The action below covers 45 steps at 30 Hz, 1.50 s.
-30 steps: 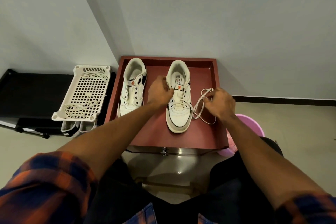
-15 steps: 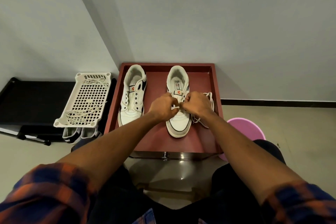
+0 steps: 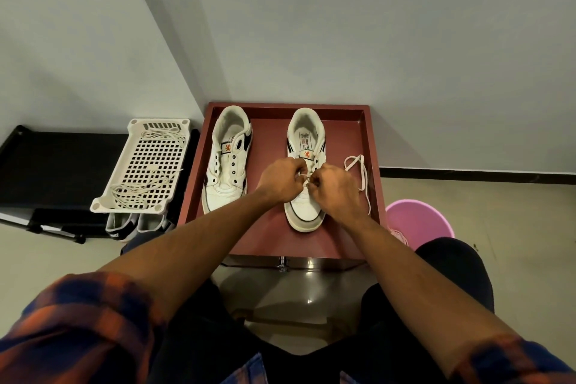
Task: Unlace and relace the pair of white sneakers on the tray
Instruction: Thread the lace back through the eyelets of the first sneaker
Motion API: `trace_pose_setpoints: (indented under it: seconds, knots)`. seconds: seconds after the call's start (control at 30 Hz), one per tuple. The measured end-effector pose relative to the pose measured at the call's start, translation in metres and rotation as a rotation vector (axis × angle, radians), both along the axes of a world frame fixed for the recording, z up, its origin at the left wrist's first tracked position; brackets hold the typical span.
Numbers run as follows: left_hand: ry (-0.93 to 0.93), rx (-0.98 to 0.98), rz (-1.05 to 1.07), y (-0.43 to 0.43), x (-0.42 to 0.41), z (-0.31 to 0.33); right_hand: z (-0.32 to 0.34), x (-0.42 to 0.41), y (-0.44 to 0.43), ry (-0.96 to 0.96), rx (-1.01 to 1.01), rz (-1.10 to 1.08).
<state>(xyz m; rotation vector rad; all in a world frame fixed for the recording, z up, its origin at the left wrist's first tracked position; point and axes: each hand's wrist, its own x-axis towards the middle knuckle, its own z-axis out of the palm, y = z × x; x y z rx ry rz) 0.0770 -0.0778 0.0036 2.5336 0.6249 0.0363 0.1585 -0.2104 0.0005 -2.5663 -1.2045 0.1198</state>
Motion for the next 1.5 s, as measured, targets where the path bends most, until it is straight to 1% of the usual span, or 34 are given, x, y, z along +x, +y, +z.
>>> trace_pose_setpoints:
  seconds: [0.1, 0.17, 0.2, 0.33, 0.4, 0.47, 0.5, 0.53, 0.57, 0.67, 0.7, 0.8, 0.9, 0.97, 1.03, 1.1, 1.13, 1.2, 1.23, 1.27, 1.3, 1.33, 1.37, 1.4, 1.43, 1.5]
  knots:
    - [0.002, 0.006, 0.003, 0.000, -0.001, 0.001, 0.005, -0.006, 0.007, -0.024, -0.063, -0.005]
    - [0.013, 0.010, 0.010, -0.001, 0.000, 0.001, 0.008, -0.002, 0.012, 0.019, -0.093, 0.059]
    - [0.012, 0.009, 0.009, -0.001, 0.000, 0.000, 0.008, 0.003, 0.012, 0.085, -0.097, 0.096]
    - [-0.003, -0.005, 0.002, 0.001, 0.000, -0.002, 0.004, 0.030, -0.006, 0.462, -0.055, 0.205]
    - [0.000, -0.007, 0.004, 0.001, 0.002, -0.004, 0.003, 0.036, -0.019, 0.590, -0.042, 0.187]
    - [0.002, -0.017, 0.007, 0.000, 0.003, -0.004, 0.000, 0.038, -0.025, 0.672, -0.050, 0.153]
    - [-0.003, -0.025, 0.016, 0.000, 0.003, -0.004, -0.001, 0.037, -0.025, 0.648, -0.078, 0.158]
    - [-0.007, -0.035, 0.024, 0.000, 0.003, -0.004, -0.003, 0.036, -0.024, 0.578, -0.090, 0.174]
    - [-0.007, -0.046, 0.029, 0.000, 0.003, -0.003, -0.006, 0.033, -0.023, 0.508, -0.064, 0.173]
    - [-0.006, -0.078, 0.021, 0.003, 0.003, -0.001, -0.005, 0.019, -0.017, 0.350, 0.101, 0.062]
    - [-0.004, -0.092, 0.014, 0.005, 0.003, -0.001, -0.006, 0.015, -0.014, 0.301, 0.115, 0.060]
    - [0.011, -0.111, 0.002, 0.008, 0.002, 0.004, -0.009, 0.008, -0.005, 0.209, 0.030, 0.113]
    - [0.015, -0.116, -0.002, 0.010, 0.002, 0.004, -0.006, 0.009, -0.001, 0.219, 0.001, 0.141]
    - [0.012, -0.118, 0.004, 0.009, 0.001, 0.005, -0.007, 0.012, -0.002, 0.266, -0.018, 0.187]
    - [0.009, -0.127, 0.009, 0.009, 0.000, 0.004, -0.007, 0.015, -0.006, 0.345, 0.054, 0.170]
    - [0.008, -0.139, 0.013, 0.009, 0.000, 0.003, -0.005, 0.016, -0.010, 0.455, 0.170, 0.070]
    - [0.006, -0.143, 0.015, 0.009, 0.000, 0.003, -0.005, 0.016, -0.012, 0.539, 0.194, 0.040]
    - [-0.003, -0.151, 0.017, 0.010, -0.001, 0.003, -0.001, 0.009, -0.010, 0.748, 0.146, 0.045]
    - [-0.007, -0.156, 0.021, 0.011, 0.000, 0.003, 0.000, 0.005, -0.007, 0.800, 0.097, 0.060]
    - [-0.006, -0.164, 0.023, 0.011, 0.000, 0.004, -0.002, 0.002, -0.005, 0.777, 0.047, 0.075]
    - [-0.003, -0.171, 0.024, 0.010, 0.000, 0.005, -0.002, -0.001, -0.003, 0.712, -0.007, 0.084]
    - [0.000, -0.173, 0.022, 0.010, 0.000, 0.007, -0.004, -0.002, -0.001, 0.601, -0.034, 0.092]
    - [0.001, -0.176, 0.019, 0.011, 0.000, 0.007, -0.003, -0.005, 0.000, 0.511, -0.034, 0.094]
    - [-0.003, -0.178, 0.010, 0.012, 0.000, 0.007, 0.001, -0.007, 0.000, 0.469, -0.016, 0.112]
    - [-0.005, -0.175, -0.006, 0.013, -0.001, 0.006, 0.004, -0.007, -0.002, 0.463, -0.015, 0.156]
    - [0.001, -0.155, -0.043, 0.016, -0.004, 0.004, 0.009, -0.005, -0.006, 0.540, -0.101, 0.296]
